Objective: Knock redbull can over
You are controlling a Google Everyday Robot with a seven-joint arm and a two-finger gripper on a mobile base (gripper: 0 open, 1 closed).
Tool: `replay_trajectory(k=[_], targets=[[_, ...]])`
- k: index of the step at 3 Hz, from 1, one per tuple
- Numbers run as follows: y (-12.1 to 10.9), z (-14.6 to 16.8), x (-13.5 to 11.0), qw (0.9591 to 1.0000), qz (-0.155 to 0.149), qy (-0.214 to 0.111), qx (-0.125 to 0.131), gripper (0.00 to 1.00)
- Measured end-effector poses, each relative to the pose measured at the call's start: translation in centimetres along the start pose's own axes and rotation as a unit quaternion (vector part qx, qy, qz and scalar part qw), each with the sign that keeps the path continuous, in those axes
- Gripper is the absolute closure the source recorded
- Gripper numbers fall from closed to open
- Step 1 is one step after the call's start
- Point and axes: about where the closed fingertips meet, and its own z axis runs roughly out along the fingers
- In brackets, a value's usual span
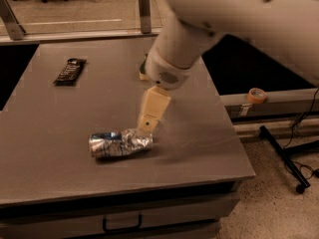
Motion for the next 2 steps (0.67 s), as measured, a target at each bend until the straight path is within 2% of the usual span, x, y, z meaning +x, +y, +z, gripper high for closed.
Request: replay_trajectory(k=[1, 2], targets=[[-1.28, -4.89, 3.33, 0.9937, 0.053, -0.07, 0.069, 0.0], [-1.35, -5.38, 3.43, 0.992, 0.061, -0.082, 0.074, 0.0]])
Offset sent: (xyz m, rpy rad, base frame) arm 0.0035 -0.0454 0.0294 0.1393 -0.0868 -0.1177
